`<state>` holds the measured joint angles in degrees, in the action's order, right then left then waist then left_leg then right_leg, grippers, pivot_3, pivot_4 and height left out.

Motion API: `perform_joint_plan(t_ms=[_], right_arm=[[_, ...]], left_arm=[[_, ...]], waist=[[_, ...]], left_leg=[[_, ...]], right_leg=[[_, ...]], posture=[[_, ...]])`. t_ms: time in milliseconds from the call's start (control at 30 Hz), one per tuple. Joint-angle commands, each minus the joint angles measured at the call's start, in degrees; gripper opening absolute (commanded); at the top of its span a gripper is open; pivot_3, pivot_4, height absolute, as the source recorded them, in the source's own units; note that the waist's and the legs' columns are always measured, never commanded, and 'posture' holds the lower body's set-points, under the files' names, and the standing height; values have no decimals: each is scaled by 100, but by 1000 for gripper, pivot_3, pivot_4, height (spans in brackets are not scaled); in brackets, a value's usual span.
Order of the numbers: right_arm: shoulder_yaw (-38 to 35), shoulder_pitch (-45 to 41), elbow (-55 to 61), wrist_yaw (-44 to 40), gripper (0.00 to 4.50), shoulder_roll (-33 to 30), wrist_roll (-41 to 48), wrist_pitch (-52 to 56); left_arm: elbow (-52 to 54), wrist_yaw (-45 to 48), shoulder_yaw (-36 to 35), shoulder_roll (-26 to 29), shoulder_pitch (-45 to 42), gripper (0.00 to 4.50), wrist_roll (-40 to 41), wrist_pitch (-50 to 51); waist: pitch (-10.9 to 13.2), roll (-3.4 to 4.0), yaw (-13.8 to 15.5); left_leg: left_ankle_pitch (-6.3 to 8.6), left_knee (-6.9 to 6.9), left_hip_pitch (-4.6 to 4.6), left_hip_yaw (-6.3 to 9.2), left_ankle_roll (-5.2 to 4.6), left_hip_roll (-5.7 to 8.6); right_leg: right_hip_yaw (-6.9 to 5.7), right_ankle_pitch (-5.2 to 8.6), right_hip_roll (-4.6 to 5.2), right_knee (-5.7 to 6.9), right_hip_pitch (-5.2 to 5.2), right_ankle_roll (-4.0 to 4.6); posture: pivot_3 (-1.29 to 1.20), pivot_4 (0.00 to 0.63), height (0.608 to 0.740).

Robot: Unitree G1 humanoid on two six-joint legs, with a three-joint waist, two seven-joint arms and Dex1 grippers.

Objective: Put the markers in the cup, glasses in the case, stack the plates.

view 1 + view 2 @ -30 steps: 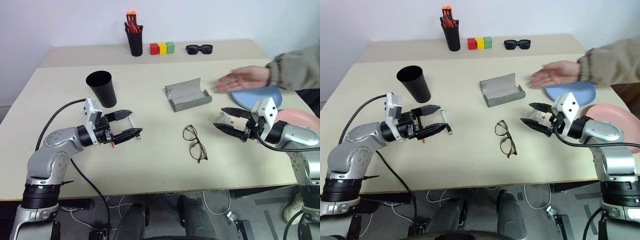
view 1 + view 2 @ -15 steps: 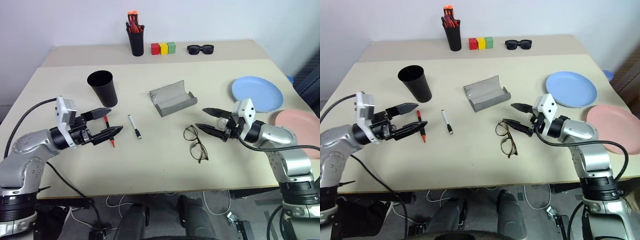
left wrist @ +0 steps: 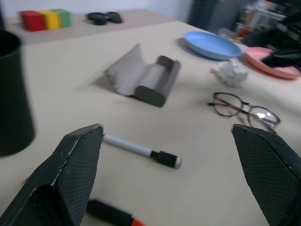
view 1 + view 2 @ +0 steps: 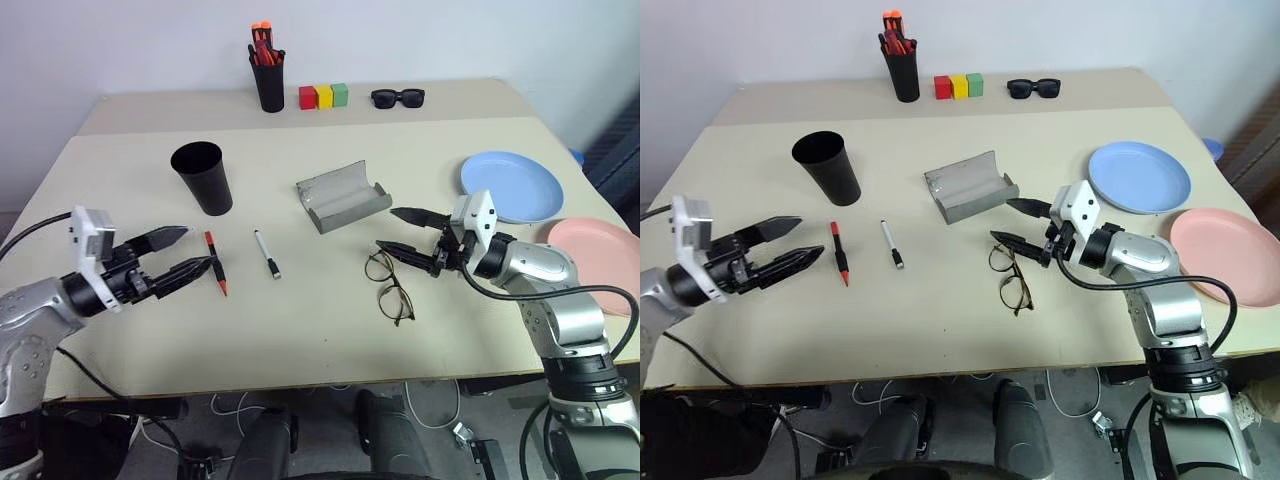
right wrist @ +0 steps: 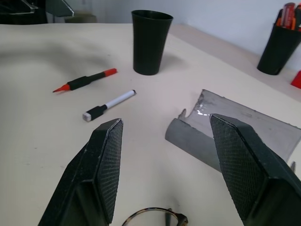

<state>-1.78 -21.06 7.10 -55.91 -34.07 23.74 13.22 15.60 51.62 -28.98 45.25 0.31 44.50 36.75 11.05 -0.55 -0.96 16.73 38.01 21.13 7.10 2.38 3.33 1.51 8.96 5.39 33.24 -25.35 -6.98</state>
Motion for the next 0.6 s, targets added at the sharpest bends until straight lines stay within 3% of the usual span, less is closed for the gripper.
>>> perform_joint_plan(t_ms=[33, 333, 500, 600], right_arm=[[69, -103, 290, -118, 2980, 77, 142, -65], [267, -99, 250, -144, 2980, 280, 119, -51], [250, -90, 194, -146, 2980, 287, 92, -101], [252, -56, 174, -113, 2980, 297, 51, -138]], left_arm=[[458, -1173, -497, -105, 169, 4500, 76, 626], [1042, -4170, -358, -1588, -864, 4500, 731, 1876], [1307, -5777, -139, -1883, -1260, 4500, 457, 2960], [1259, -6270, -206, -2061, -1555, 4500, 650, 3638]], waist=[[0, 0, 7], [-7, -16, 32], [-8, -14, 14], [-7, -15, 18]], left_leg=[[0, 0, 0, 0, 0, 0], [-3, 6, -4, 10, 8, 4], [-2, -1, -9, 8, 10, 5], [-2, -1, -9, 8, 10, 5]], right_leg=[[0, 0, 0, 0, 0, 0], [-1, -2, 2, 2, 9, -2], [-1, -2, 0, 6, 6, -1], [0, -2, -1, 5, 6, -1]], posture=[[0, 150, 740], [0, 150, 740], [0, 150, 740], [0, 150, 740]])
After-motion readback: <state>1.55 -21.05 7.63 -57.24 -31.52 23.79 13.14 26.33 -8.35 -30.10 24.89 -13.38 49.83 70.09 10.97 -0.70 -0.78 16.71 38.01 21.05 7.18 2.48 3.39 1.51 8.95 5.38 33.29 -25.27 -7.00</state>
